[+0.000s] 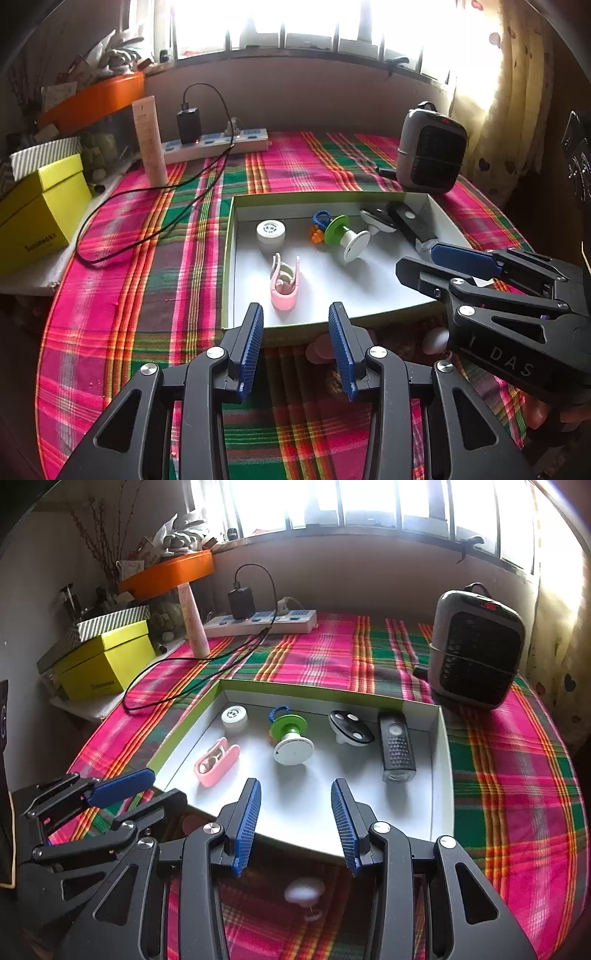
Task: Organize objects
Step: 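Withdraw both open tools from the tray toward the walnut and white object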
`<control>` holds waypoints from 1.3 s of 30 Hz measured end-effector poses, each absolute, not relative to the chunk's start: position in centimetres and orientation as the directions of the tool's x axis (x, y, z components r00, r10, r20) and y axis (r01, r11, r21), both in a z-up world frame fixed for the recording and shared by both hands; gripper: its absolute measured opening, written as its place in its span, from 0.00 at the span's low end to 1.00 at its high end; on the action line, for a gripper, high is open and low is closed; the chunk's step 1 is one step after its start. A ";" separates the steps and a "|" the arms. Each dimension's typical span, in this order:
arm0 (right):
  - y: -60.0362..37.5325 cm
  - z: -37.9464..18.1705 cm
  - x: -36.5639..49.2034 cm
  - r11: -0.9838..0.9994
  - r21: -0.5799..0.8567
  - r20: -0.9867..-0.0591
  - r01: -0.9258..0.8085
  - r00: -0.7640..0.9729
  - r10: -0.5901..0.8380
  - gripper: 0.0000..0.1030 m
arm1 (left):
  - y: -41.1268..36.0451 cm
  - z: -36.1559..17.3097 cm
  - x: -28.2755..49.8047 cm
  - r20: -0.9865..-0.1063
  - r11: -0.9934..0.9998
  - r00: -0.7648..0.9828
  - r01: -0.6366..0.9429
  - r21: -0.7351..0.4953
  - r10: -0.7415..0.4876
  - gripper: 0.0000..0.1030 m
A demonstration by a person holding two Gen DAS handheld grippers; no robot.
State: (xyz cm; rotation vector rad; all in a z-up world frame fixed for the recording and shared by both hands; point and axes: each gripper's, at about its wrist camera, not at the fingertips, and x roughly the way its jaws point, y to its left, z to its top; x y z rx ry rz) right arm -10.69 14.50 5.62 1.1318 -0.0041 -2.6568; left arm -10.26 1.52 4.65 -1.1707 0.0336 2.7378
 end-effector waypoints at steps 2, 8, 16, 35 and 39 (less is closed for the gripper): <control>14.6 5.8 -10.2 -0.969 0.098 -0.703 0.225 -0.674 -0.228 0.40 | 1.6 4.8 -10.0 -0.716 -0.986 -0.683 -0.161 -0.045 0.144 0.34; 15.3 5.9 -8.4 -0.974 0.083 -0.686 0.209 -0.697 -0.208 0.40 | 1.8 5.2 -8.9 -0.702 -0.984 -0.695 -0.169 -0.050 0.155 0.35; 16.5 5.3 -6.7 -0.980 0.082 -0.688 0.181 -0.701 -0.187 0.40 | 1.7 4.9 -7.6 -0.702 -0.980 -0.691 -0.188 -0.058 0.174 0.37; 18.1 3.5 -4.8 -0.984 0.101 -0.712 0.146 -0.681 -0.174 0.40 | 1.3 3.2 -6.5 -0.727 -0.965 -0.639 -0.227 -0.133 0.251 0.41; 18.3 3.0 -4.9 -0.984 0.105 -0.724 0.142 -0.667 -0.173 0.41 | 1.5 2.7 -6.6 -0.737 -0.961 -0.623 -0.235 -0.142 0.261 0.41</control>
